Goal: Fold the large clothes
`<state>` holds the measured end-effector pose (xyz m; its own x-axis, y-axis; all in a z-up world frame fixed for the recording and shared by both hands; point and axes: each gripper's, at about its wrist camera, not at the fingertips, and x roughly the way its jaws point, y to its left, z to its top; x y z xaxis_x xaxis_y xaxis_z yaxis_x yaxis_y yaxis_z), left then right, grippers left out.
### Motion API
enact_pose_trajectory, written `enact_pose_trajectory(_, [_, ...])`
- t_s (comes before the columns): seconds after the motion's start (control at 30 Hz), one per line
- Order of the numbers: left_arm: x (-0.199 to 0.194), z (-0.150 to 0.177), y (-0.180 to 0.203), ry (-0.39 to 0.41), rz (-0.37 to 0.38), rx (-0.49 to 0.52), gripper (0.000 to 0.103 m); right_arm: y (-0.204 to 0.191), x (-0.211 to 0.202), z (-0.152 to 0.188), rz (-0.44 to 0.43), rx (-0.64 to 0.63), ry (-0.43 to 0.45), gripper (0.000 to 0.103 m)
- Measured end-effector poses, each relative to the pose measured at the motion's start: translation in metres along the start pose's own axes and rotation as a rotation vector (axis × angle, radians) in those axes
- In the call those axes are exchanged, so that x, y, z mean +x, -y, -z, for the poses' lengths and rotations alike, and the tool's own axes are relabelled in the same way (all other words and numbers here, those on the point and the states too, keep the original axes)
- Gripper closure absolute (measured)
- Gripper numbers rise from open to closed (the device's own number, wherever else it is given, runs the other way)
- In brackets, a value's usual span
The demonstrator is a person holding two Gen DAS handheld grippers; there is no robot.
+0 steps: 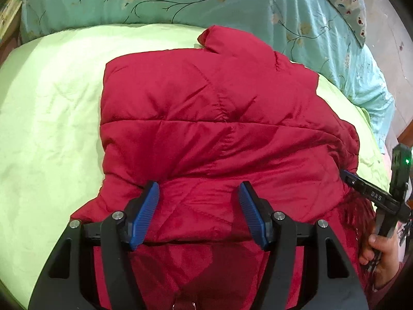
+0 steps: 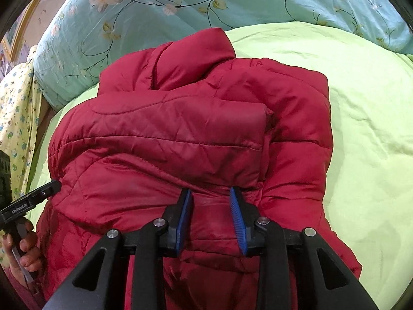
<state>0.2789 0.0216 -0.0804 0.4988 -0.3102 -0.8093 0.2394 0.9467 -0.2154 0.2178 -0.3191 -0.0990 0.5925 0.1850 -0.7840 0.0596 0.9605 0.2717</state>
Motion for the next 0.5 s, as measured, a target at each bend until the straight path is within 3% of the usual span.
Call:
enact_pose_trajectory(0.3, [-0.002,0.000,0.000,-0.004,-0.017,-0.003,0.039,0.000,0.001,0.001,-0.003,0.009,-0.002,0.071])
enact_pose_trajectory(0.5, [-0.029,0.012,0.002,0.019,-0.060,-0.010,0.039,0.010,-0.023,-0.002,-0.077,0.091,-0.004,0.070])
